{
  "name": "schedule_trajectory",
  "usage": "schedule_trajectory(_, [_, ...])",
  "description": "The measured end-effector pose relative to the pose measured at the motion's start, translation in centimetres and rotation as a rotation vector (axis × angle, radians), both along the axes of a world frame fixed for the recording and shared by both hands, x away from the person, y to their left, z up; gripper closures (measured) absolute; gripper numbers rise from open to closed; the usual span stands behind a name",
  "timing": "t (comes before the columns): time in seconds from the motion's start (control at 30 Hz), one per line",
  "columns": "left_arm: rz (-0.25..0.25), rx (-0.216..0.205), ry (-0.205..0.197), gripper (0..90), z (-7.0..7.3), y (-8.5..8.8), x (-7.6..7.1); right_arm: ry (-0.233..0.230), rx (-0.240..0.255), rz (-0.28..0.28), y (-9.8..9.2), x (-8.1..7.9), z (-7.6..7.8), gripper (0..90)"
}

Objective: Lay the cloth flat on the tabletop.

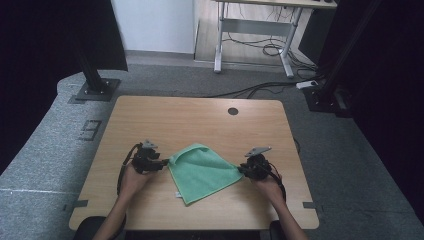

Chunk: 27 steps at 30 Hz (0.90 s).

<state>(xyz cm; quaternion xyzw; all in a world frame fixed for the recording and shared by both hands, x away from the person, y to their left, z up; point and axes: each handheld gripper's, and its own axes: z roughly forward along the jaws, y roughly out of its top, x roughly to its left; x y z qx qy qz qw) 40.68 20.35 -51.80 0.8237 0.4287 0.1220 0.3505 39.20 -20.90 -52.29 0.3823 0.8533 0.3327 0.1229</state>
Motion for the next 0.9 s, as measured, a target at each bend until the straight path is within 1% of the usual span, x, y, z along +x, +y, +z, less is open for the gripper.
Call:
schedule_trajectory(0.03, [-0.01, 0.0, -0.016, 39.8, 0.5, -0.4, 0.1, -0.01, 0.008, -0.004, 0.0, 0.2, 0.4, 70.0])
schedule_trajectory(0.07, [-0.01, 0.0, -0.016, 38.5, 0.5, -0.4, 0.1, -0.01, 0.008, -0.004, 0.0, 0.2, 0.4, 70.0])
schedule_trajectory(0.1, [-0.02, 0.0, -0.029, 38.5, 1.0, -0.8, 0.2, -0.013, 0.017, -0.004, 0.0, 0.3, 0.7, 69.0])
schedule_trajectory(0.13, [-0.038, 0.002, -0.038, 35.3, 1.5, -1.4, 0.5, -0.02, 0.032, -0.003, 0.2, 0.6, 1.3, 67.5])
schedule_trajectory(0.17, [-0.061, 0.013, -0.054, 35.1, 2.3, -2.6, 1.0, -0.022, 0.034, -0.002, 0.3, 0.8, 1.5, 66.9])
schedule_trajectory(0.2, [-0.061, 0.013, -0.054, 34.5, 2.3, -2.6, 1.0, -0.022, 0.034, -0.002, 0.3, 0.8, 1.5, 66.9])
schedule_trajectory(0.27, [-0.085, 0.013, -0.057, 34.2, 2.8, -4.0, 1.7, -0.022, 0.034, 0.006, 0.7, 1.2, 1.6, 66.4])
schedule_trajectory(0.3, [-0.108, 0.024, -0.056, 34.2, 3.0, -5.4, 2.6, -0.016, 0.029, 0.011, 1.1, 1.6, 1.4, 66.4])
schedule_trajectory(0.33, [-0.108, 0.024, -0.056, 34.2, 3.0, -5.4, 2.6, -0.016, 0.029, 0.011, 1.1, 1.6, 1.4, 66.4])
schedule_trajectory(0.37, [-0.128, 0.038, -0.047, 34.3, 2.8, -6.8, 3.4, 0.0, 0.017, 0.019, 1.5, 2.0, 1.0, 66.5])
schedule_trajectory(0.4, [-0.128, 0.038, -0.047, 34.6, 2.8, -6.8, 3.4, 0.0, 0.017, 0.019, 1.5, 2.0, 1.0, 66.5])
schedule_trajectory(0.43, [-0.155, 0.06, -0.033, 35.0, 2.4, -8.1, 4.1, 0.013, 0.005, 0.025, 1.9, 2.4, 0.5, 66.9])
schedule_trajectory(0.47, [-0.167, 0.076, -0.026, 36.6, 2.2, -8.7, 4.3, 0.02, 0.005, 0.033, 2.0, 2.5, 0.2, 67.8])
schedule_trajectory(0.5, [-0.167, 0.076, -0.026, 39.7, 2.2, -8.7, 4.3, 0.028, 0.006, 0.044, 2.2, 2.6, -0.1, 68.0])
schedule_trajectory(0.53, [-0.18, 0.1, -0.003, 43.2, 1.5, -9.6, 4.6, 0.036, 0.002, 0.051, 2.3, 2.6, -0.3, 69.0])
schedule_trajectory(0.57, [-0.18, 0.1, -0.003, 48.1, 1.5, -9.6, 4.6, 0.036, 0.002, 0.051, 2.3, 2.6, -0.3, 69.0])
schedule_trajectory(0.6, [-0.185, 0.12, 0.015, 48.1, 1.2, -9.8, 4.7, 0.038, -0.006, 0.059, 2.4, 2.5, -0.5, 71.5])
schedule_trajectory(0.63, [-0.167, 0.148, 0.029, 65.0, 0.6, -10.0, 4.8, 0.048, -0.024, 0.072, 2.7, 2.3, -0.8, 79.9])
schedule_trajectory(0.67, [-0.167, 0.148, 0.029, 74.7, 0.6, -10.0, 4.8, 0.044, -0.035, 0.074, 2.7, 2.1, -0.8, 83.8])
schedule_trajectory(0.7, [-0.14, 0.136, 0.012, 82.9, 0.8, -9.5, 4.8, 0.044, -0.038, 0.077, 2.7, 2.0, -0.7, 86.2])
schedule_trajectory(0.73, [-0.14, 0.136, 0.012, 85.9, 0.8, -9.5, 4.8, 0.044, -0.038, 0.077, 2.7, 2.0, -0.7, 86.2])
schedule_trajectory(0.77, [-0.107, 0.069, -0.031, 86.8, 1.9, -8.5, 4.6, 0.028, -0.04, 0.08, 2.5, 1.8, 0.0, 87.0])
schedule_trajectory(0.8, [-0.09, 0.021, -0.054, 87.0, 2.6, -7.9, 4.4, 0.014, -0.033, 0.072, 2.4, 1.7, 0.6, 87.1])
schedule_trajectory(0.87, [-0.063, -0.067, -0.092, 87.0, 4.2, -6.5, 3.9, -0.042, -0.008, 0.051, 1.8, 1.4, 2.2, 87.2])
schedule_trajectory(0.9, [-0.049, -0.093, -0.106, 87.0, 4.8, -5.9, 3.7, -0.069, 0.017, 0.036, 1.3, 1.4, 3.1, 87.2])
